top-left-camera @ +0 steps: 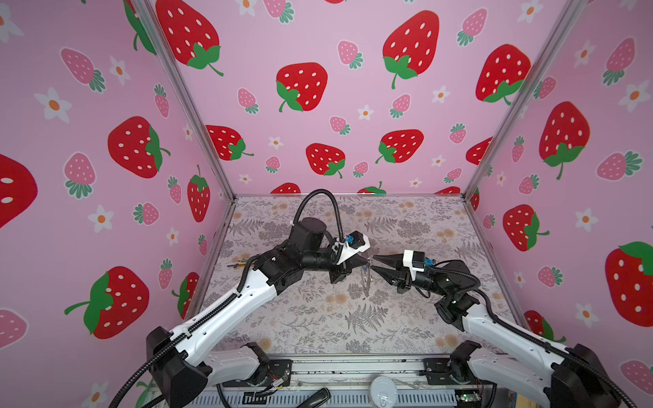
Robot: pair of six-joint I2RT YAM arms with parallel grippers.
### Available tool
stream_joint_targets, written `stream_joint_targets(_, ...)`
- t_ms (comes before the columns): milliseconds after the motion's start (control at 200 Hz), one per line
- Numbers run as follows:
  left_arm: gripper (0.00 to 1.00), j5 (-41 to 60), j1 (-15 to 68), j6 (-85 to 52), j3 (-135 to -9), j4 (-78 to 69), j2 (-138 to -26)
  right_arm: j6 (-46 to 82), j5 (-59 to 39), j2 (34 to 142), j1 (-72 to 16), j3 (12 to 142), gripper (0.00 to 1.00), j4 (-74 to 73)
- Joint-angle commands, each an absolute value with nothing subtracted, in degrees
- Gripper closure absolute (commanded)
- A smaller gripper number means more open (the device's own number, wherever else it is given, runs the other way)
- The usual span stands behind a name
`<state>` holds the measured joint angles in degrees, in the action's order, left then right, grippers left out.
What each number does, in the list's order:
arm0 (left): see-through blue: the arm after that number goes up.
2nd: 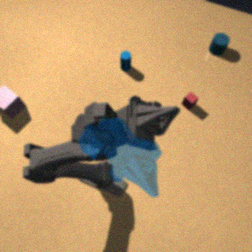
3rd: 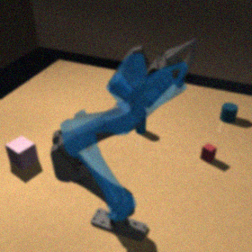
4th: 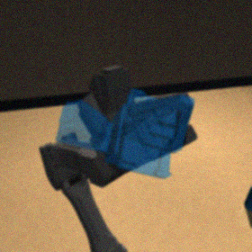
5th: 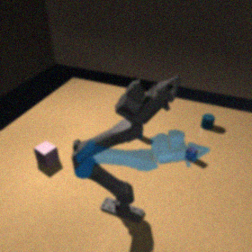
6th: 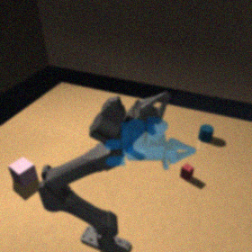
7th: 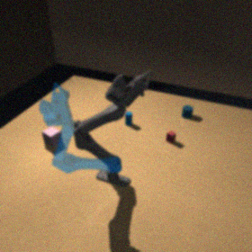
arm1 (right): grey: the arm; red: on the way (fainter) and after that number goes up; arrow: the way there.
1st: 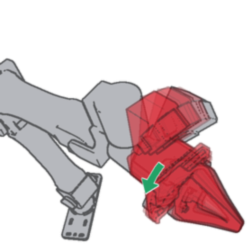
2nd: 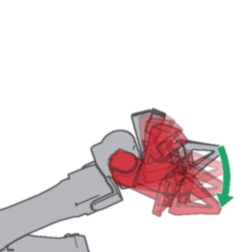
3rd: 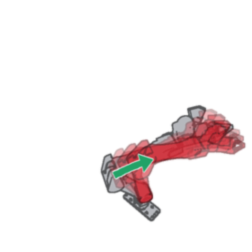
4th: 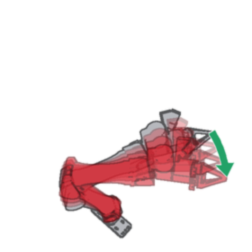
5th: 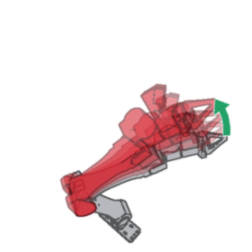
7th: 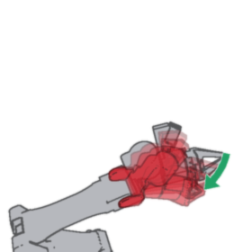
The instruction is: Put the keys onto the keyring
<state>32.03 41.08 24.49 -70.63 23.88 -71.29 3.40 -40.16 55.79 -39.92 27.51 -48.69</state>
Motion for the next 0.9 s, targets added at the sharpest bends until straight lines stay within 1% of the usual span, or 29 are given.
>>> stream_joint_targets(0, 1.0, 28.49, 41.99, 29.81, -77.61, 35.72, -72.94, -4.56, -39.99, 53.29, -39.95, 31.26, 0.69, -39.13)
stream_joint_targets(185, 1.0, 25.71, 43.73, 33.84, -87.15, 48.69, -78.07, -10.19, -43.55, 53.13, -39.99, 35.35, 0.72, -29.75)
stream_joint_targets(495, 1.0, 24.97, 46.13, 38.45, -95.84, 59.2, -82.29, -12.51, -45.58, 54.62, -39.99, 36.65, 0.74, -26.55)
stream_joint_targets(620, 1.0, 24.28, 47.0, 39.24, -97.2, 60.34, -83.4, -12.2, -46.32, 55.01, -39.99, 36.46, 0.76, -26.89)
stream_joint_targets(895, 1.0, 22.94, 47.74, 39.9, -97.99, 60.78, -84.37, -11.08, -47.5, 54.83, -39.99, 35.74, 0.76, -29.09)
